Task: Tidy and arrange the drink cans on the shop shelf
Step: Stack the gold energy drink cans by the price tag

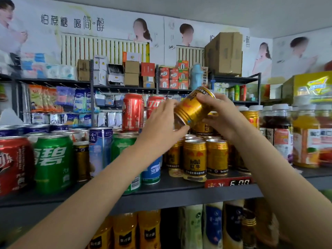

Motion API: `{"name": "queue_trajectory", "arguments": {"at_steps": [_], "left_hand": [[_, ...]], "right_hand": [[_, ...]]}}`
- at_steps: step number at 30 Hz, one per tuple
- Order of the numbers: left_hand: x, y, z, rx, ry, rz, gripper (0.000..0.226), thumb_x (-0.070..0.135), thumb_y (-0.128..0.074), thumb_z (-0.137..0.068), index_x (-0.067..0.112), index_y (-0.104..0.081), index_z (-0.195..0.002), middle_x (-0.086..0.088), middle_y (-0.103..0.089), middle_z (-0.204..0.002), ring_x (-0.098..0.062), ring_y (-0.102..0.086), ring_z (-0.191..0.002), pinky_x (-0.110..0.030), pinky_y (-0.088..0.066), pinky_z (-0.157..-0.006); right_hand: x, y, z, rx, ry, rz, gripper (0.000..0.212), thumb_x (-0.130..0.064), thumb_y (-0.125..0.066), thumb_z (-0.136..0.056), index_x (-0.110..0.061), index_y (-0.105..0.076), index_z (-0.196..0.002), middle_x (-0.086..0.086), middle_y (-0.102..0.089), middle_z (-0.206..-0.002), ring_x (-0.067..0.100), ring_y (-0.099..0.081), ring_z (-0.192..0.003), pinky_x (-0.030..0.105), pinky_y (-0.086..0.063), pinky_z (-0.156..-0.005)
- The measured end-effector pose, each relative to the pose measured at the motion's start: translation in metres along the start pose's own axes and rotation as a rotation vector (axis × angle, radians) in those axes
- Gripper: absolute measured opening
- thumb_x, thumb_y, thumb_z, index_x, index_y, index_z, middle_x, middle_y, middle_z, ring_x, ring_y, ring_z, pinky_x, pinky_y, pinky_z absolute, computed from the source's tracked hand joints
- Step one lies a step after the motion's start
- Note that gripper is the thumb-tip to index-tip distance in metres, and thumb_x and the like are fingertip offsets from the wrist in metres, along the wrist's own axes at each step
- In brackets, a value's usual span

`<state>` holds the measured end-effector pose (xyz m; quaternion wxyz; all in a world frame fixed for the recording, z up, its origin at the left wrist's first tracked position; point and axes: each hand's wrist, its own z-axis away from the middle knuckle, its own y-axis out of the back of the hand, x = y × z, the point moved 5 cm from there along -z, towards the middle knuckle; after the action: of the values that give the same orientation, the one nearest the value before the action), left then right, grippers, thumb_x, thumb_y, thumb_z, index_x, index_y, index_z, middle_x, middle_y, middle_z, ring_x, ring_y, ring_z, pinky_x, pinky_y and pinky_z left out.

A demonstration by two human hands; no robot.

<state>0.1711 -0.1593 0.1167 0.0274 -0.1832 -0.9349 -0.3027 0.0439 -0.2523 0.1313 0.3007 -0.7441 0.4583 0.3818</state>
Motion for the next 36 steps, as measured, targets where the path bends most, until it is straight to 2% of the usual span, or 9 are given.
{"name": "queue_trajectory", "arguments": {"at_steps": [3, 6, 12, 16, 19, 22, 27, 32, 36], "left_hand": [[0.002, -0.026, -0.015, -0.103, 0.172, 0.396, 0.07, 0.032, -0.068, -0.08, 0.025, -0.026, -0.136, 0.007, -0.042, -0.12, -0.007, -0.043, -0.107, -0.014, -0.037, -0.082], [-0.004, -0.045, -0.032, -0.077, 0.253, 0.715, 0.065, 0.022, -0.074, -0.075, 0.027, -0.039, -0.13, 0.009, -0.046, -0.113, -0.016, -0.052, -0.109, -0.037, -0.049, -0.092], [0.003, -0.048, -0.069, -0.135, 0.084, 0.326, 0.069, 0.019, -0.073, -0.076, 0.032, -0.037, -0.135, 0.007, -0.041, -0.13, -0.01, -0.039, -0.115, -0.018, -0.035, -0.082], [0.006, -0.051, -0.086, -0.255, 0.041, 0.307, 0.068, 0.012, -0.073, -0.076, 0.036, -0.04, -0.131, 0.004, -0.038, -0.138, -0.015, -0.051, -0.109, -0.024, -0.047, -0.079], [0.001, -0.057, -0.095, -0.228, 0.121, 0.521, 0.071, 0.002, -0.068, -0.078, 0.031, -0.036, -0.135, 0.002, -0.038, -0.138, -0.019, -0.055, -0.109, -0.018, -0.05, -0.073], [-0.013, -0.081, -0.088, -0.14, 0.481, 1.065, 0.063, 0.009, -0.061, -0.085, 0.021, -0.032, -0.139, -0.006, -0.046, -0.132, -0.02, -0.063, -0.095, -0.026, -0.056, -0.073], [-0.013, -0.112, -0.087, -0.192, 0.578, 1.223, 0.027, 0.02, -0.055, -0.091, 0.018, -0.054, -0.118, -0.003, -0.06, -0.116, -0.025, -0.063, -0.102, -0.036, -0.052, -0.086], [-0.01, -0.114, -0.098, -0.232, 0.478, 0.965, 0.033, 0.022, -0.066, -0.083, 0.025, -0.055, -0.113, 0.004, -0.062, -0.114, -0.018, -0.06, -0.104, -0.035, -0.049, -0.09], [-0.021, -0.122, -0.096, -0.299, 0.483, 0.786, 0.038, 0.022, -0.066, -0.083, 0.019, -0.055, -0.119, 0.001, -0.063, -0.114, -0.016, -0.062, -0.099, -0.034, -0.052, -0.085]], "right_hand": [[-0.009, 0.014, 0.0, 0.019, 0.013, 0.035, 0.055, -0.031, -0.071, -0.078, -0.018, -0.041, -0.123, 0.005, -0.052, -0.113, 0.023, -0.056, -0.104, 0.037, -0.054, -0.084], [-0.014, 0.029, 0.0, 0.006, -0.001, 0.117, 0.054, -0.03, -0.066, -0.083, -0.017, -0.039, -0.127, 0.003, -0.051, -0.109, 0.02, -0.055, -0.102, 0.032, -0.055, -0.076], [-0.036, 0.048, -0.017, -0.179, 0.264, 0.947, 0.083, -0.026, -0.072, -0.078, -0.025, -0.022, -0.144, -0.004, -0.044, -0.127, 0.013, -0.045, -0.112, 0.026, -0.039, -0.089], [-0.024, 0.04, -0.041, -0.213, 0.357, 1.476, 0.086, -0.035, -0.079, -0.068, -0.026, -0.031, -0.139, 0.002, -0.052, -0.128, 0.024, -0.048, -0.116, 0.047, -0.039, -0.1], [-0.01, 0.044, -0.052, -0.046, 0.374, 1.376, 0.085, -0.048, -0.079, -0.061, -0.019, -0.038, -0.13, 0.004, -0.055, -0.119, 0.025, -0.052, -0.11, 0.049, -0.043, -0.096], [0.003, 0.052, -0.048, 0.222, 0.404, 1.218, 0.096, -0.058, -0.075, -0.062, -0.009, -0.031, -0.133, 0.011, -0.052, -0.121, 0.028, -0.052, -0.111, 0.043, -0.045, -0.094], [0.01, 0.05, -0.053, 0.379, 0.492, 1.281, 0.087, -0.053, -0.074, -0.067, -0.006, -0.033, -0.128, 0.012, -0.052, -0.121, 0.027, -0.05, -0.114, 0.033, -0.041, -0.091], [0.015, 0.046, -0.059, 0.26, 0.502, 1.265, 0.096, -0.048, -0.073, -0.07, -0.006, -0.022, -0.14, 0.012, -0.046, -0.127, 0.031, -0.048, -0.116, 0.036, -0.043, -0.087], [0.014, 0.046, -0.063, -0.128, 0.327, 1.375, 0.071, -0.037, -0.076, -0.072, -0.01, -0.038, -0.126, 0.003, -0.049, -0.106, 0.022, -0.051, -0.104, 0.027, -0.038, -0.074]]}}
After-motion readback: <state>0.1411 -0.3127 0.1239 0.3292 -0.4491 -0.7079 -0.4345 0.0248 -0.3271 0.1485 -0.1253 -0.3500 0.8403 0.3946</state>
